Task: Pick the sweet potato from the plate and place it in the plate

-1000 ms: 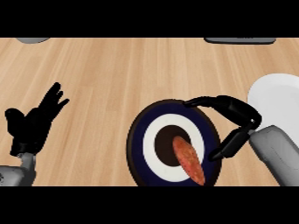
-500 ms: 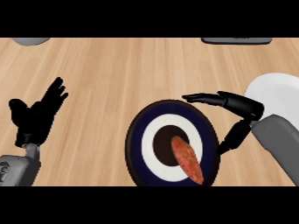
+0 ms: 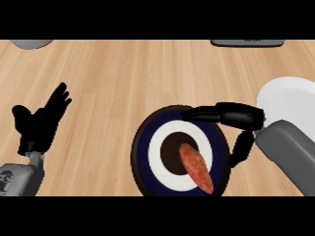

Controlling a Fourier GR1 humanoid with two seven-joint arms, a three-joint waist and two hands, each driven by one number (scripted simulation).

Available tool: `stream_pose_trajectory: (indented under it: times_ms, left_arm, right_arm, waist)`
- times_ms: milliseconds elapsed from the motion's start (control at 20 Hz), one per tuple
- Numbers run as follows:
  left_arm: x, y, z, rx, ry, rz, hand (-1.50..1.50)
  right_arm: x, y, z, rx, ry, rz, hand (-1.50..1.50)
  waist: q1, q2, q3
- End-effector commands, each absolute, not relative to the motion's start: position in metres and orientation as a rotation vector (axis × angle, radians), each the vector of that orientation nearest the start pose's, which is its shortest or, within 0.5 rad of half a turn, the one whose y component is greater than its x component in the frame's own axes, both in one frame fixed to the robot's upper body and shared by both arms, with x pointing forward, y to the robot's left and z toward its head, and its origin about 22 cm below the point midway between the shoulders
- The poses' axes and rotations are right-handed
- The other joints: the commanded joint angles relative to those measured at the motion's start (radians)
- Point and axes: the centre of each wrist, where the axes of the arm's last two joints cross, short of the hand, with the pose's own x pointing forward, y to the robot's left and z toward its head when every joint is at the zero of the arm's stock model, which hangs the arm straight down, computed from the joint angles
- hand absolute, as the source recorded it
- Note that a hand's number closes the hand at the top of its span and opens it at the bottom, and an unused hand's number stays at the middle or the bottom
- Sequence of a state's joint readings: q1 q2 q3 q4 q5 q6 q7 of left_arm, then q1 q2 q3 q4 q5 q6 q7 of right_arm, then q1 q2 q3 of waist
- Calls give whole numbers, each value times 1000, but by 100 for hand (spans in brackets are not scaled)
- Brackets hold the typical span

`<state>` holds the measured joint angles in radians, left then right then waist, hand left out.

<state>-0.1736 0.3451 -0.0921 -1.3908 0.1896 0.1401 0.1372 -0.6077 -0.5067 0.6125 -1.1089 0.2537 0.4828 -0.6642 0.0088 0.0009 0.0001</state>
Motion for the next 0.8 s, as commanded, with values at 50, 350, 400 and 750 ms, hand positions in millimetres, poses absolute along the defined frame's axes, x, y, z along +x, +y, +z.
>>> stream_pose_trajectory:
  times_ms: [50, 350, 400, 750]
  left_arm:
    - [270, 264, 13, 169, -1390, -76, 0]
    - [264, 281, 28, 173, -1407, -70, 0]
    - [275, 278, 25, 175, -1390, -86, 0]
    - [287, 291, 41, 171, -1415, -64, 0]
  right_arm:
    - [351, -208, 67, 438, -1551, 1761, -150]
    - [333, -189, 61, 365, -1476, 1890, -150]
    - [347, -185, 49, 378, -1458, 1896, -150]
    - [323, -173, 50, 360, -1409, 1953, -150]
  waist:
    - [-4, -4, 0]
    - [-4, -5, 0]
    - [0, -1, 0]
    - [-8, -2, 0]
